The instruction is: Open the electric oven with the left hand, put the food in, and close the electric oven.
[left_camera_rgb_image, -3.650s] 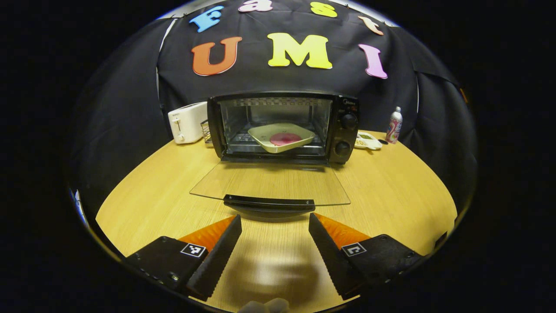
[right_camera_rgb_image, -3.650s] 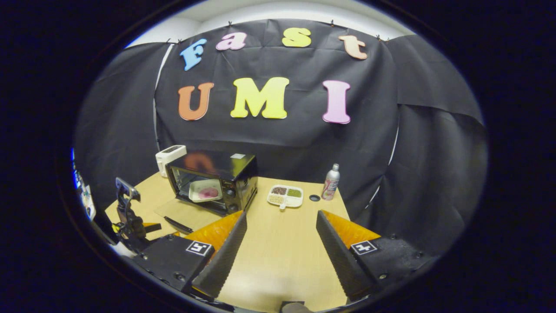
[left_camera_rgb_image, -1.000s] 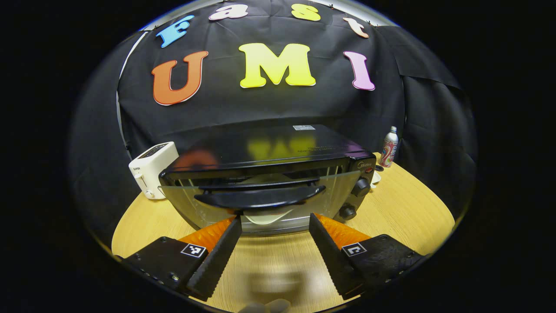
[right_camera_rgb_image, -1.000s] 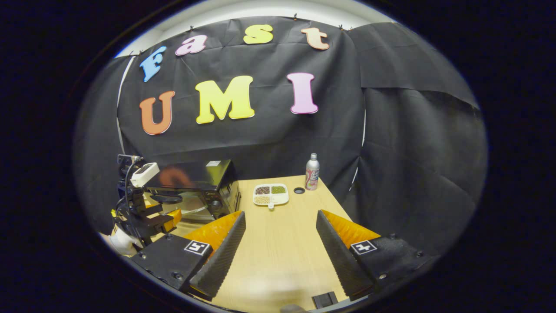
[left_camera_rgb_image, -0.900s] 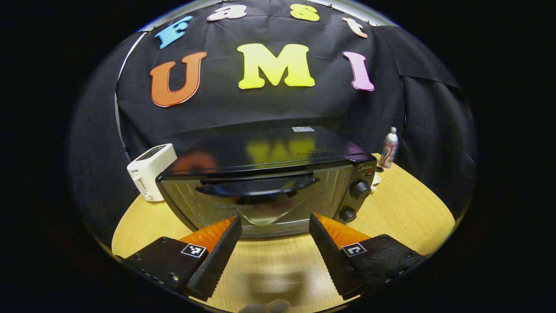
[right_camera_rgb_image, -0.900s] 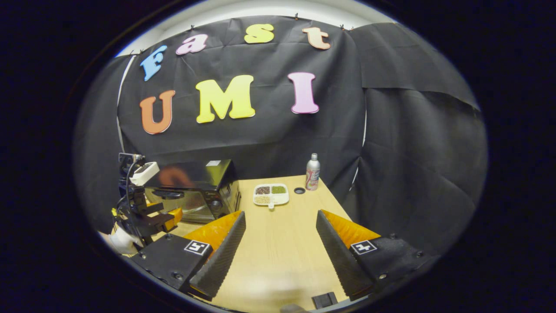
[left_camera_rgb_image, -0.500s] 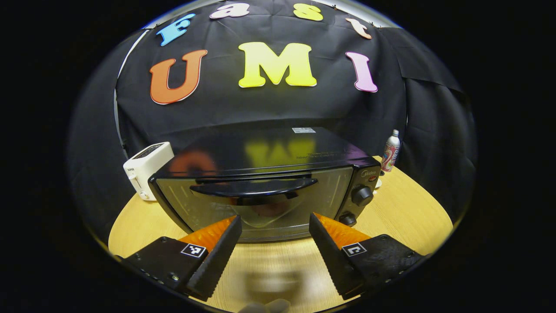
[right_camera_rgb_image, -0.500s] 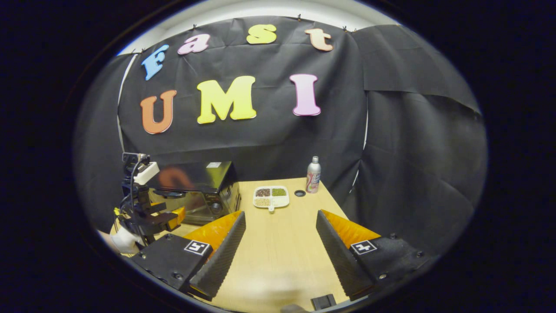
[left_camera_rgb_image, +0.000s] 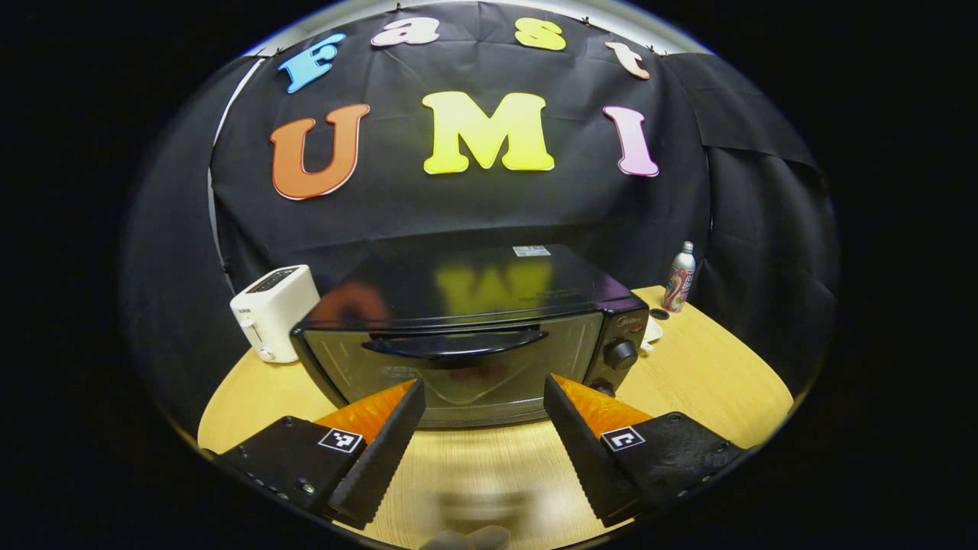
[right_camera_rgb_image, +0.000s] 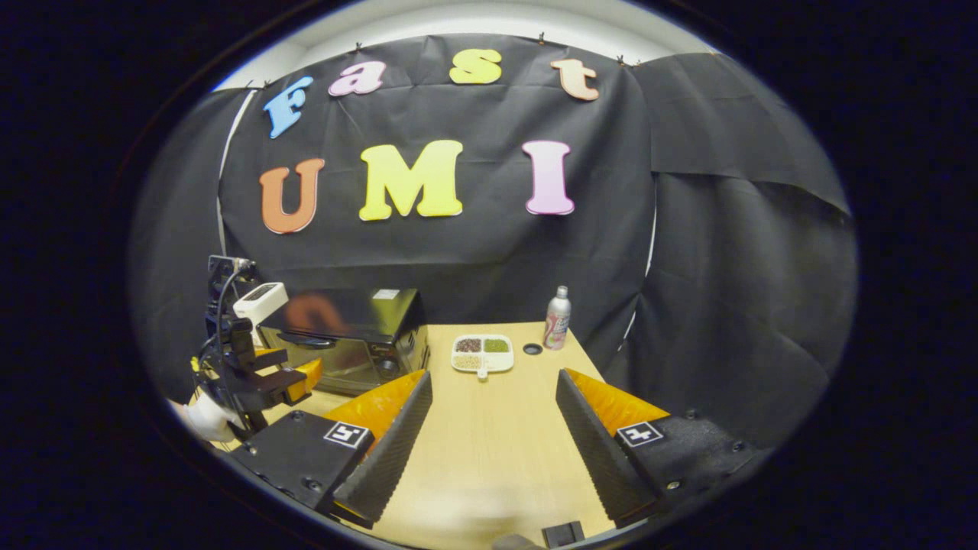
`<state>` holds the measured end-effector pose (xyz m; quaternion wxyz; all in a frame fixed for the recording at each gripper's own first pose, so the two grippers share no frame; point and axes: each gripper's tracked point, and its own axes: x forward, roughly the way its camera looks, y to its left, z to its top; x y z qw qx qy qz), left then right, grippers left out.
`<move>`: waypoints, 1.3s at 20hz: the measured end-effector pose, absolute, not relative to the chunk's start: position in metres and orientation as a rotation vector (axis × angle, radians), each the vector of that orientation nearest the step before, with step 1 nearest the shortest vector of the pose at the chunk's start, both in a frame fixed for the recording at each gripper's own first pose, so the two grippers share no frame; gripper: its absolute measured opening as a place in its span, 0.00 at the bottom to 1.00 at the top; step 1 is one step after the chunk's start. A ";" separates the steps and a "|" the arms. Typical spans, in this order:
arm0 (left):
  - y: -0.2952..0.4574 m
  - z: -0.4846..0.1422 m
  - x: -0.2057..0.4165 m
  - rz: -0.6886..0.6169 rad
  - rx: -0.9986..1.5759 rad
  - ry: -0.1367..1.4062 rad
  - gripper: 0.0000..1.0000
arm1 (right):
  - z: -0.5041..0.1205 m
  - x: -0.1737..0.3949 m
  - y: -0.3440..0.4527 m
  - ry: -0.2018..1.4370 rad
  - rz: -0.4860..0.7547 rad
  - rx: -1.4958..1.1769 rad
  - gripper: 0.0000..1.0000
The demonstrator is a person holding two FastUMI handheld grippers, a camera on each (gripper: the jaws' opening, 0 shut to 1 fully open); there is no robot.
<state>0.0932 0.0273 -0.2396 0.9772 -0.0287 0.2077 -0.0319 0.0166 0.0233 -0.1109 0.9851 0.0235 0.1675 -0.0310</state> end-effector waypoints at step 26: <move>0.010 0.009 -0.120 0.154 -0.038 0.012 0.97 | -0.007 -0.086 -0.035 0.024 0.128 0.060 0.99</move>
